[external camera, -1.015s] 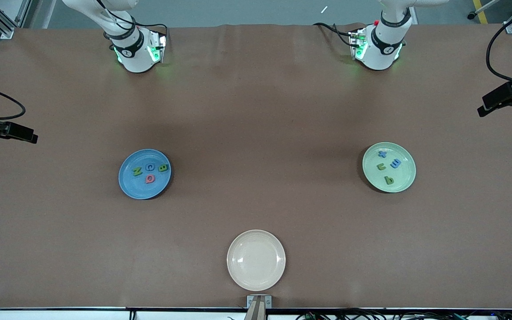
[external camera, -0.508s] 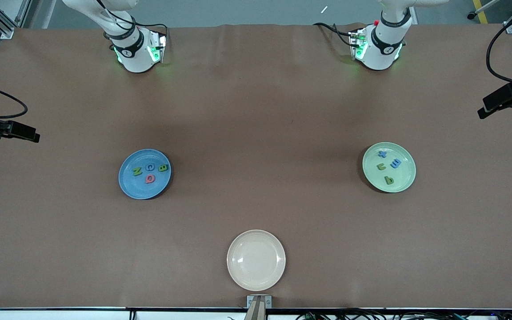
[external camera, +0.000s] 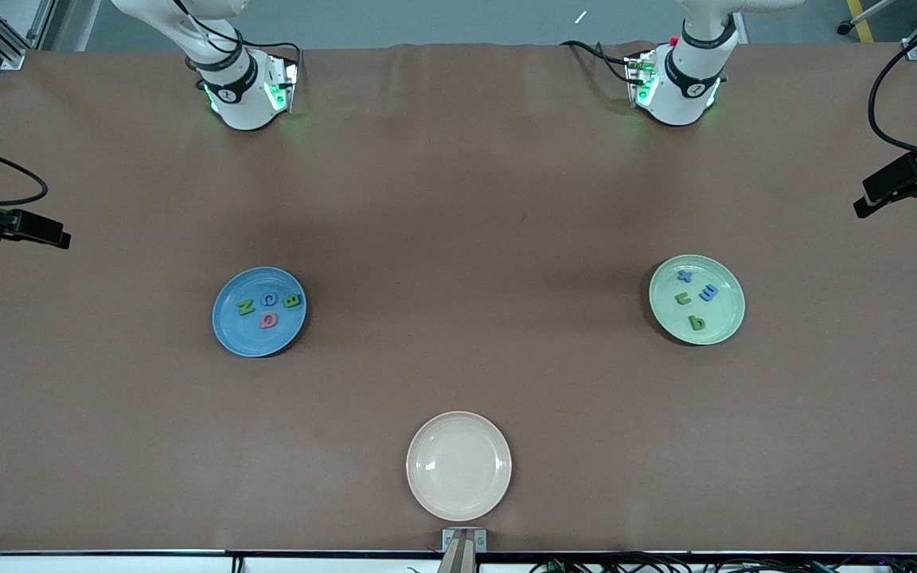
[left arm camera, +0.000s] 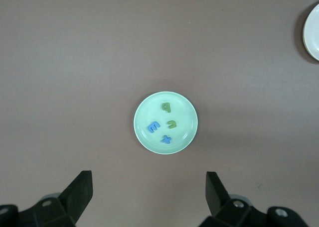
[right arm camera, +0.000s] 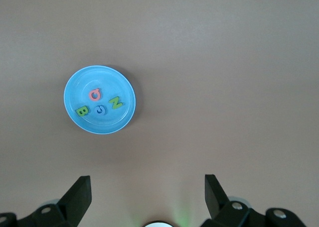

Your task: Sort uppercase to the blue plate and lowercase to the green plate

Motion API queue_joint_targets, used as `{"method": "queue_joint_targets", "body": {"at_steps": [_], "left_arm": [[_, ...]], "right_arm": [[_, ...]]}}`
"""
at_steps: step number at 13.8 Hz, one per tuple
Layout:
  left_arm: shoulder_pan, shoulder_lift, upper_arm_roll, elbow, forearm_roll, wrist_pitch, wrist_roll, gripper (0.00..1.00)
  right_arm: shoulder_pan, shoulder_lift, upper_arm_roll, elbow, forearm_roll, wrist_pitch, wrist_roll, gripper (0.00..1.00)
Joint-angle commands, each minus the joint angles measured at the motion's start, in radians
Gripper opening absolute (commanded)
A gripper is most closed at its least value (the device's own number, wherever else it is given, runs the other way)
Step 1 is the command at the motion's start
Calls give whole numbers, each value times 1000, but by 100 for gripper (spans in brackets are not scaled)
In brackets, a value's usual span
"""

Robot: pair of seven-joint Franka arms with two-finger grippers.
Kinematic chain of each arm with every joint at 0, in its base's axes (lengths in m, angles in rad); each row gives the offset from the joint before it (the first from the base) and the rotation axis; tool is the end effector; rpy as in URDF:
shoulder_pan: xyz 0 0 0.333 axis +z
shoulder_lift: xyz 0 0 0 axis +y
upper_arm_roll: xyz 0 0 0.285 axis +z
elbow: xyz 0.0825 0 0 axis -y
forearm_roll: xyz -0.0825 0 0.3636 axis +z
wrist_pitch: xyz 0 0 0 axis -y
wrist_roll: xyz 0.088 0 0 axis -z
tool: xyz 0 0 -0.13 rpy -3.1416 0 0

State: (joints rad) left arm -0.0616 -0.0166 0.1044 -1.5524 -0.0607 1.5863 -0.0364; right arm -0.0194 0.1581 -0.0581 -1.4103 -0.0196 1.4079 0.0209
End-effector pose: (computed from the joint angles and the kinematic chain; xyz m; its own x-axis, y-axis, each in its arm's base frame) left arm 0.5325 0.0154 0.5893 0.9956 0.0800 0.0481 0.0769 -0.9950 0.0642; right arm 0.5541 -0.0435 0.5426 0.9821 -0.1012 -0.1589 -0.0973 -0.9947 0.0321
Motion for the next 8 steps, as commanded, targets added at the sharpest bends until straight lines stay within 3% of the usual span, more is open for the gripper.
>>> {"method": "queue_joint_targets", "body": {"at_steps": [1, 6, 8], "left_arm": [[-1, 7, 3, 18, -5, 17, 20, 100], [-3, 7, 3, 20, 7, 18, 20, 100], [-17, 9, -11, 20, 66, 20, 20, 100]], "right_arm": [[-8, -133, 9, -145, 6, 45, 1, 100], [-8, -221, 9, -196, 6, 49, -4, 100], [-8, -241, 9, -196, 6, 46, -9, 100]]}}
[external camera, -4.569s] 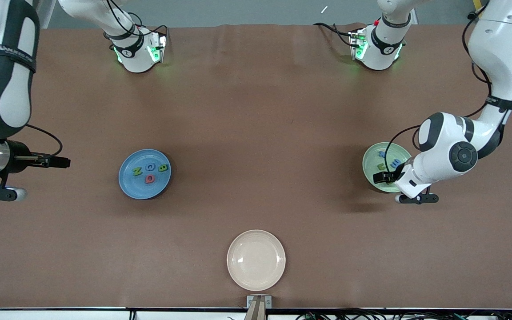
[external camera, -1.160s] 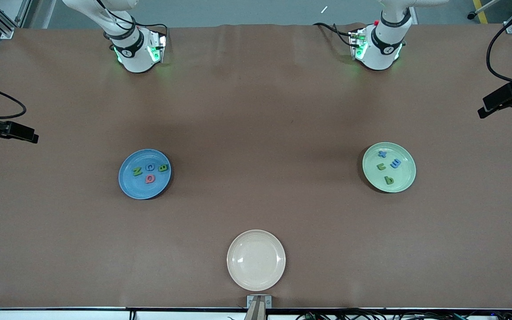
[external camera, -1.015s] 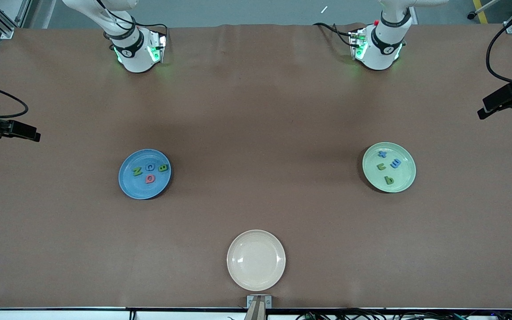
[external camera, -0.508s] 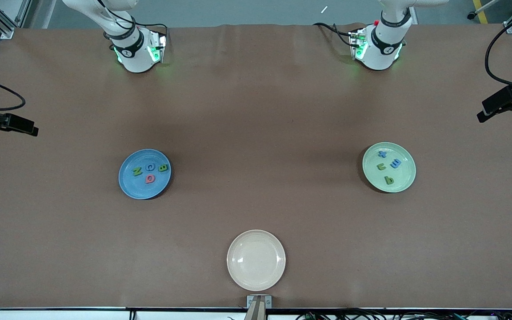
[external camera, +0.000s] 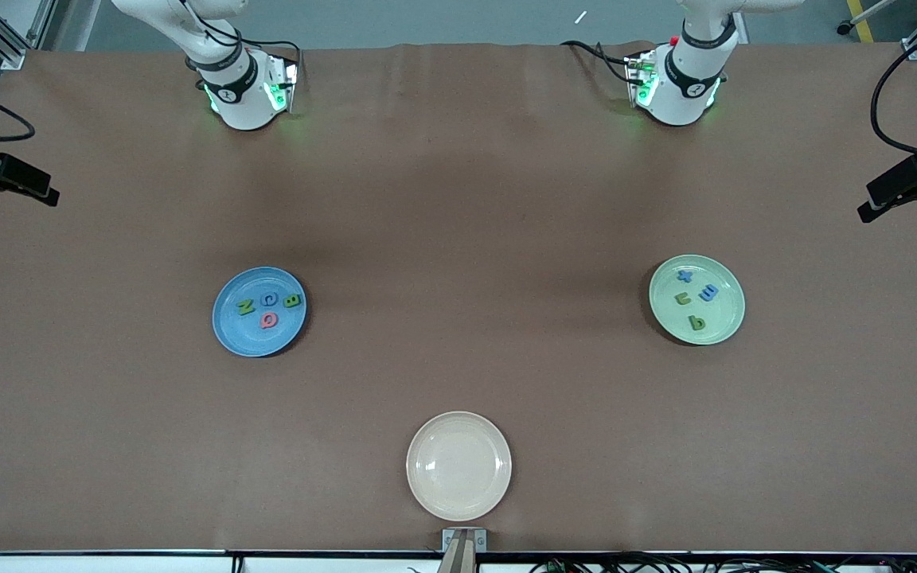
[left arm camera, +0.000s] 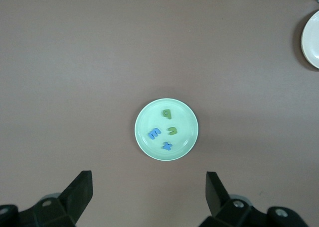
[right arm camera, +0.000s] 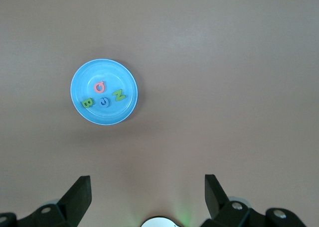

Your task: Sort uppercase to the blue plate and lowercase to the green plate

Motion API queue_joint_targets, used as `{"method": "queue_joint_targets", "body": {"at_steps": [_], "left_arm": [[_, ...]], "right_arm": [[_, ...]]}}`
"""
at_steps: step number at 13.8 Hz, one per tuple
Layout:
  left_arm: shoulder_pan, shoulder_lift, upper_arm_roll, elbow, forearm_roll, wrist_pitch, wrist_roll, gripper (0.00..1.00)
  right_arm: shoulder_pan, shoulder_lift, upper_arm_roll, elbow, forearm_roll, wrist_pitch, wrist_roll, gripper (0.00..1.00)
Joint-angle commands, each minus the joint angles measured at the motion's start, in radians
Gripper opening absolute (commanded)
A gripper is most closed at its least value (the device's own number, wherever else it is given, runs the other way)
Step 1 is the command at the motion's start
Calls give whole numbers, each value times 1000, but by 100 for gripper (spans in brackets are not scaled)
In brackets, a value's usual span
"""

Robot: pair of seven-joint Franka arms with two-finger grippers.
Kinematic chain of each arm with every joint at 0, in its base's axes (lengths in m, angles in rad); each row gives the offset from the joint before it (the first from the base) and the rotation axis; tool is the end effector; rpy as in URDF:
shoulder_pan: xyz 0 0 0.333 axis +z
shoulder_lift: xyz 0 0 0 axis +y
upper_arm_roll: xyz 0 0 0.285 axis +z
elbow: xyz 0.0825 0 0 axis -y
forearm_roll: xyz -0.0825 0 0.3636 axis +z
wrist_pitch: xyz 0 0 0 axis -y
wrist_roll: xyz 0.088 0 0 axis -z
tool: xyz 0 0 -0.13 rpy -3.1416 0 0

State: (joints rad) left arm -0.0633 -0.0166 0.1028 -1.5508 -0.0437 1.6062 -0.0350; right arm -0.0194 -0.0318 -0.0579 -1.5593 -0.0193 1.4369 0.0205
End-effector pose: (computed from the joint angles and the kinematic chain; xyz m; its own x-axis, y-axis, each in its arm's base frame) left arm 0.5350 0.0160 0.5918 0.9946 0.0759 0.0702 0.0727 -0.9962 0.0479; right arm 0.5072 -0.0425 0.5812 0.9909 -0.0997 -0.0901 -0.0983 -0.9950 0.0193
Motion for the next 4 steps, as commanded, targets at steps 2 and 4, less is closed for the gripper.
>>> {"method": "queue_joint_targets", "body": {"at_steps": [2, 4], "left_arm": [[-10, 7, -17, 18, 51, 4, 18, 100], [-10, 7, -17, 18, 50, 4, 18, 100]], "right_arm": [[-8, -60, 9, -48, 5, 17, -8, 100], [-8, -68, 7, -56, 5, 17, -10, 100]]}}
